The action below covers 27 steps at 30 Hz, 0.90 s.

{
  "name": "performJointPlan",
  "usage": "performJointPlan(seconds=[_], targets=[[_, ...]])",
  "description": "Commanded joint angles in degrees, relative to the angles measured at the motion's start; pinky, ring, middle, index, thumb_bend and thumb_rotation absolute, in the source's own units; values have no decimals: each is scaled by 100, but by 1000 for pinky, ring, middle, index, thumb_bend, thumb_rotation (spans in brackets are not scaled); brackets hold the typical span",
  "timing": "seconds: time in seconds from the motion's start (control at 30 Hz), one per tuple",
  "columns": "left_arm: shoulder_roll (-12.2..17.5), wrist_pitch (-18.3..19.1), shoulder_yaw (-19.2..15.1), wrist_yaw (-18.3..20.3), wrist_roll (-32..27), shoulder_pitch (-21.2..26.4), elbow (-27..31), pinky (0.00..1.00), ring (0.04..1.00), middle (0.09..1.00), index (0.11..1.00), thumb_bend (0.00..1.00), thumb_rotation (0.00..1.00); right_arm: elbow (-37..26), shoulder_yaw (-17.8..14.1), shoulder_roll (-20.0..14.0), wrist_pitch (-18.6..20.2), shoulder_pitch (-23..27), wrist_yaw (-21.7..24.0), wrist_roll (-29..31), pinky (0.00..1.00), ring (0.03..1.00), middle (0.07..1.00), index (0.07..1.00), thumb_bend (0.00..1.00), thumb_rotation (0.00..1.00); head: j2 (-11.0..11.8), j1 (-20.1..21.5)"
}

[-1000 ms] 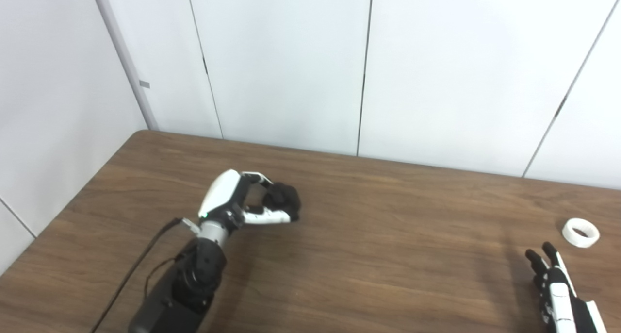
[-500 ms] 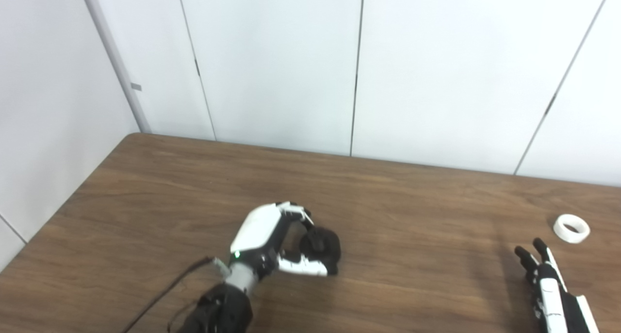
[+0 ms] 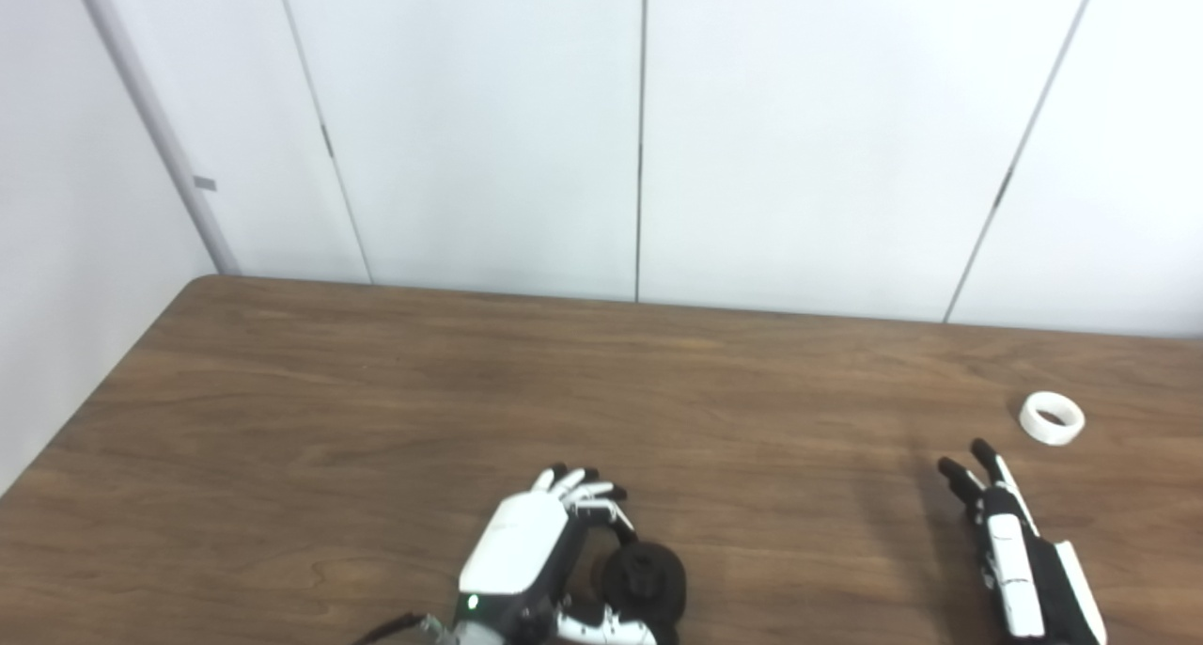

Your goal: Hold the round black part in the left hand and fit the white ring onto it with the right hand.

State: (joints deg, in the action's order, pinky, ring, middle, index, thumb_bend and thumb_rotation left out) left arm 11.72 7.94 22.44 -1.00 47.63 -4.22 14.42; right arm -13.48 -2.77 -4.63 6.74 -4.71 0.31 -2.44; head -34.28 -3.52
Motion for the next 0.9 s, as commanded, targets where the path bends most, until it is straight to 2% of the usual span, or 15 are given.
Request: performJointPlan(seconds=[0.0, 0.23, 0.57, 0.6, 0.67, 0.83, 0.87], targets=[[-45, -217, 51, -162, 132, -60, -32, 1000, 941, 832, 484, 524, 52, -155, 5, 29, -51, 87, -30, -5, 1000, 930, 882, 948, 539, 1000, -1, -2], [-184, -386, 164, -368, 370, -226, -325, 1000, 938, 831, 485, 523, 53, -279, -1, 49, 114, 94, -55, -49, 1000, 935, 887, 947, 520, 1000, -147, 155], [-197, -579, 159, -604, 525, -292, -523, 1000, 929, 818, 485, 523, 53, -432, 12, -82, 210, 80, 13, -92, 1000, 930, 883, 956, 539, 1000, -353, 375], [-196, -594, 151, -615, 518, -298, -524, 1000, 927, 816, 485, 523, 53, -453, 16, -96, 225, 80, 9, -119, 997, 926, 884, 953, 520, 969, -388, 410], [-196, -632, 131, -652, 507, -303, -538, 1000, 922, 812, 485, 523, 53, -488, 22, -91, 285, 76, -68, -271, 966, 916, 882, 943, 478, 845, -388, 410], [-178, -704, 92, -676, 525, -305, -560, 1000, 909, 809, 485, 523, 52, -524, 3, -26, 295, 80, -254, -616, 870, 863, 848, 875, 495, 491, -441, 529], [-169, -718, 80, -671, 521, -297, -566, 1000, 907, 807, 485, 523, 53, -526, 5, -33, 282, 93, -290, -691, 856, 854, 843, 861, 502, 448, -476, 629]])
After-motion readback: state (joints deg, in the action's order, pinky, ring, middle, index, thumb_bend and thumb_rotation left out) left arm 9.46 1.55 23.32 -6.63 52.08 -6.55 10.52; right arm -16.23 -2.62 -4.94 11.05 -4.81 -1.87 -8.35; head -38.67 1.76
